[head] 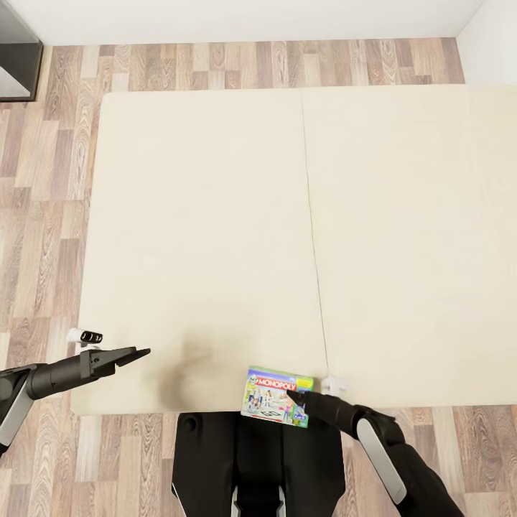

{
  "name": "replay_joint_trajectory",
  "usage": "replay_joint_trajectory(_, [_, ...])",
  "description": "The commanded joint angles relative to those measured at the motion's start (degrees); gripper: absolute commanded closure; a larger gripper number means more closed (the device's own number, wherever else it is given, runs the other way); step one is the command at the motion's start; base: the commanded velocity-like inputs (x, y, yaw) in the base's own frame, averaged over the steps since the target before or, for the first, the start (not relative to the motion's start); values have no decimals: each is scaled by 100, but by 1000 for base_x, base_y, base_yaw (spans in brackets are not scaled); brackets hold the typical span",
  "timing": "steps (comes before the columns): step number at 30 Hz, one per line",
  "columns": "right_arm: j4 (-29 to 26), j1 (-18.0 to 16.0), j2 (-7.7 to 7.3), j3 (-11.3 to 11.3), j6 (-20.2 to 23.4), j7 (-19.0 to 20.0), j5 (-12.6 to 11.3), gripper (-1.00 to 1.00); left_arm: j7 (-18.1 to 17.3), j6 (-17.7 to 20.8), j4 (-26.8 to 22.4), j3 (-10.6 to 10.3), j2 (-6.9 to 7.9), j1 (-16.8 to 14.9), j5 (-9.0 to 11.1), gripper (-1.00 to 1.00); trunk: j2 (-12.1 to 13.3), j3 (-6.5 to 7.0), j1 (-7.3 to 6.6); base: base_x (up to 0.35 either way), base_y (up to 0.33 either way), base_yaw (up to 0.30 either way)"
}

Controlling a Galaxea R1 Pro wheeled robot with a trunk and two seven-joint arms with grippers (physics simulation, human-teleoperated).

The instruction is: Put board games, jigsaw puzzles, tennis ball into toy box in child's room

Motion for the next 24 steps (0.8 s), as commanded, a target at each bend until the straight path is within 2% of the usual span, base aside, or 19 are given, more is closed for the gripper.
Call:
replay_joint_trajectory(1, [7,-3,0,5,20,2,-11,-100,-22,61,-1,-2,2,-1,-1,-100,-9,-5,3,0,0,0])
replay_joint_trajectory(8, [21,-37,32,5,-7,0,-24,-100,-29,61,-1,-2,2,-1,-1,-100,-9,-5,3,0,0,0])
replay_joint_trajectory(15, [21,-116,218,6,-12,6,-17,-100,-29,61,-1,-1,2,-1,-1,-100,-9,-5,3,0,0,0])
replay_joint_trajectory(24, [18,-169,243,118,-19,2,-17,-100,-22,60,-1,-1,2,-1,-1,-100,-9,-5,3,0,0,0])
